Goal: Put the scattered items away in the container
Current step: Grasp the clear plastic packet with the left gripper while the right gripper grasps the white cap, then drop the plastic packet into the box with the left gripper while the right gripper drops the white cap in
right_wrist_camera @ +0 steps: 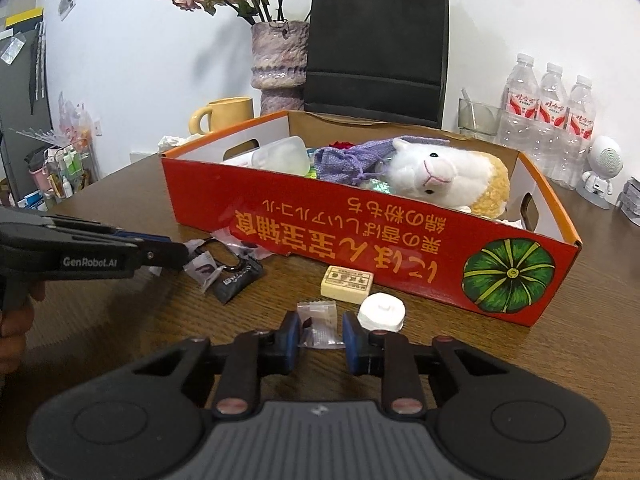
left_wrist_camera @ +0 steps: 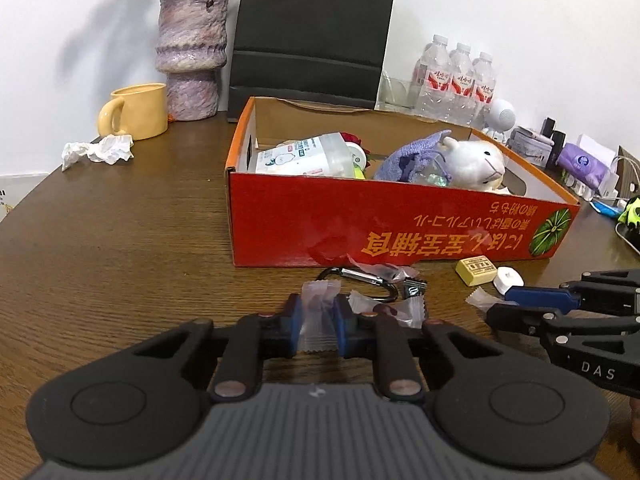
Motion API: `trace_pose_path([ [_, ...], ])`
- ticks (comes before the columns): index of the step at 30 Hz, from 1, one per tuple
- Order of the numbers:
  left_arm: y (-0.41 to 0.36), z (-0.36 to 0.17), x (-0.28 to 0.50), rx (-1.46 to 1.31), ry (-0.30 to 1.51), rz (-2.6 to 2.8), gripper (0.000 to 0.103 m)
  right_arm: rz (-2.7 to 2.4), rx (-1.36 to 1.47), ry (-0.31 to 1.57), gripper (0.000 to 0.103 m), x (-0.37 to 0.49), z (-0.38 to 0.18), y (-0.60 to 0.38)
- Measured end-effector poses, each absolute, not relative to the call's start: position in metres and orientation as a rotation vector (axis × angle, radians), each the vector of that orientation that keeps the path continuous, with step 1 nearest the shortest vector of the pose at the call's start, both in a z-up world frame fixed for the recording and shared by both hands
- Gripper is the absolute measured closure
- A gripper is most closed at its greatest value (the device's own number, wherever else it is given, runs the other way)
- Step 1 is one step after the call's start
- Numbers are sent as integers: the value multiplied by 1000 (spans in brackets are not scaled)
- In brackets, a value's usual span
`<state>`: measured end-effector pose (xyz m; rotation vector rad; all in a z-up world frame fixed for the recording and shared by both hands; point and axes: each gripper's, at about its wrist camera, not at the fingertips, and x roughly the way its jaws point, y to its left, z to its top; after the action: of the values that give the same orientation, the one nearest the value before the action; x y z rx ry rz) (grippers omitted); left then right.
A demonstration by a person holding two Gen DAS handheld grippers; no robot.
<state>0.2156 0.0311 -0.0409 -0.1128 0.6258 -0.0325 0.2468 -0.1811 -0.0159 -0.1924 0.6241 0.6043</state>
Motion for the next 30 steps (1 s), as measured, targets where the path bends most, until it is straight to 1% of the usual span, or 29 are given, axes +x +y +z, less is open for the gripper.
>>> trace_pose_path([
  [11, 26, -20, 187, -121, 494, -86, 86, 616, -96, 534, 81, 233, 6, -198],
  [17, 25, 16, 185, -151, 420, -165, 86, 616, -17, 454, 81, 236, 38, -214],
  [24, 20, 62, 234, -126, 352, -183, 86, 578, -30, 383, 81, 281, 79, -206],
  [27, 20, 66, 265, -163, 350, -150, 85, 550, -30, 388, 81, 310, 84, -197],
  [30, 25, 61, 297, -256, 382, -129, 86, 506, -1, 415, 81, 342, 80, -190],
])
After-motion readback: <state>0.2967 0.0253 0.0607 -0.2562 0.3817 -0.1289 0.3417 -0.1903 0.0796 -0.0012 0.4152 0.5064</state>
